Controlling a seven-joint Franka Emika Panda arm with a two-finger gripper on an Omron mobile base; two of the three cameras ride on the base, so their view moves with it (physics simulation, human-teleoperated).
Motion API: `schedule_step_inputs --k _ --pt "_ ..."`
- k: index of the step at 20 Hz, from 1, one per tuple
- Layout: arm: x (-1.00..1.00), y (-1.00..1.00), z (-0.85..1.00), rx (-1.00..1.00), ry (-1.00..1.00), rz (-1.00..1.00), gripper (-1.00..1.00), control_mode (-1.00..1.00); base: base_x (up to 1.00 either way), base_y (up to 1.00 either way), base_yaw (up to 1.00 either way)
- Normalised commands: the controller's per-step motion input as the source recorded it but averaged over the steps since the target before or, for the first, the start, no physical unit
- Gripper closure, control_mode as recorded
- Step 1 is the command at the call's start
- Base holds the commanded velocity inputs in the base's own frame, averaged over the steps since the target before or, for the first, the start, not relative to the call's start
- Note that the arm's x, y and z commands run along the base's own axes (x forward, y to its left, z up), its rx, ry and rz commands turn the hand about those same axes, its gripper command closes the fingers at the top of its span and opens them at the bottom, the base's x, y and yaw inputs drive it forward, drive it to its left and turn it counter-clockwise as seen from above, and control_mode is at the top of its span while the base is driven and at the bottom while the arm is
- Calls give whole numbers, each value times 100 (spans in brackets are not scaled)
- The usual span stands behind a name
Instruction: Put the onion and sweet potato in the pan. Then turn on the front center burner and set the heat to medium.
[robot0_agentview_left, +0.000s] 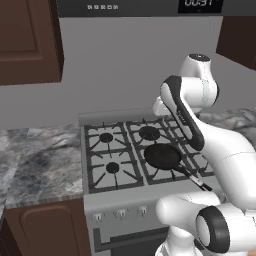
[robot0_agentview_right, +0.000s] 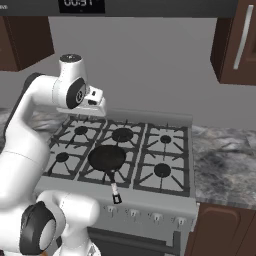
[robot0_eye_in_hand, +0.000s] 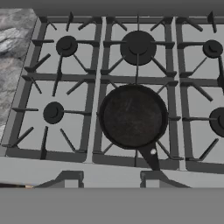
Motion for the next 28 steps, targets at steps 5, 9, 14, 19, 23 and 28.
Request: schedule_step_inputs --k 5,9,14,19,23,28 --pt "-29 0 -4 0 5 0 -100 -100 0 0 0" --pt "-39 0 -8 0 10 0 -100 -100 0 0 0" --pt "-30 0 0 0 2 0 -100 -100 0 0 0" --pt "-18 0 0 0 4 2 -100 -100 0 0 0" --pt "-9 0 0 0 1 2 -100 -100 0 0 0" --pt "0 0 0 0 0 0 -100 -100 0 0 0"
